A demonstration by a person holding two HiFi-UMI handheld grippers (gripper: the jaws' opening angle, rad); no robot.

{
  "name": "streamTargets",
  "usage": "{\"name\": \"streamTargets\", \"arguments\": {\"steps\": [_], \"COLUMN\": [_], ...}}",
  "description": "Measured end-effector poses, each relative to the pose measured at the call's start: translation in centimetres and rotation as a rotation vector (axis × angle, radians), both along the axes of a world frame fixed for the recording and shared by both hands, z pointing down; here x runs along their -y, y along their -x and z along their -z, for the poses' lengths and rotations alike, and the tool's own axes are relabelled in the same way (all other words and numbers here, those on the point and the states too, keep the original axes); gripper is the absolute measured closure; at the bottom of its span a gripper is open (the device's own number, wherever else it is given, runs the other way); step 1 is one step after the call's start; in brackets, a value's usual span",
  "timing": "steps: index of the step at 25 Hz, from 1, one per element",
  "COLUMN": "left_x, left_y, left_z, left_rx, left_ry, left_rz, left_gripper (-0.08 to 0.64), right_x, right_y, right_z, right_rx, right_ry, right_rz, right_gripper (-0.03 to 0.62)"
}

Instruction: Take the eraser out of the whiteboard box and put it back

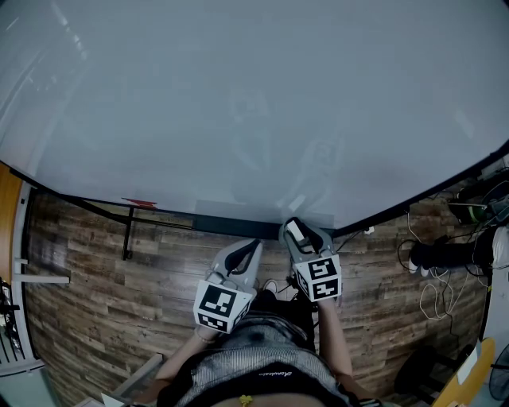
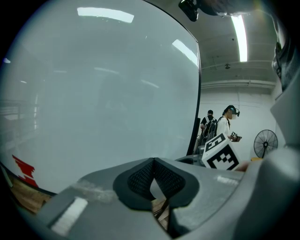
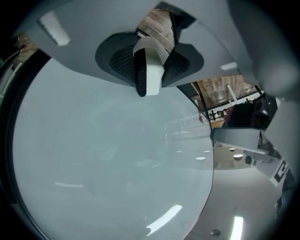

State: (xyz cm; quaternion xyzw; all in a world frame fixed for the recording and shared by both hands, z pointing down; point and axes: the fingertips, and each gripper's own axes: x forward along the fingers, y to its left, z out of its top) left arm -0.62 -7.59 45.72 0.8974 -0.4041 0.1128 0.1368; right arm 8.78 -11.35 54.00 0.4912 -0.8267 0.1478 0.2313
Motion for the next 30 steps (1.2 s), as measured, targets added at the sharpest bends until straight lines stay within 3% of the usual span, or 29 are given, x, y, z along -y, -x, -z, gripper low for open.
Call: {"name": "streamTargets", "arguments": {"steps": [10,15,30], "left_x": [0.0,-0.1,-1.2], "left_y": [0.0,0.1,-0.6], "left_z": [0.3,0.3,-0.2], "left_rx": [-0.020,-0.005,0.003], "left_ry": [0.005,0.004,-0.004], "left_rz": [0.002,-0.008,-0.029], "left_gripper": [0.560,0.560,0.560], "right_x": [0.0,-0.5,-3.0], "right_y": [-0.1,-0.4,-1.1], "right_z": [0.0,1.3,4.0], "right_rx": [0.003,0.036,0.053], "right_ry": [0.003,-0.038,-0.071], "right_rz": [0.004,0.004,-0.001], "right_gripper": [0.413,0.362,0.350]}}
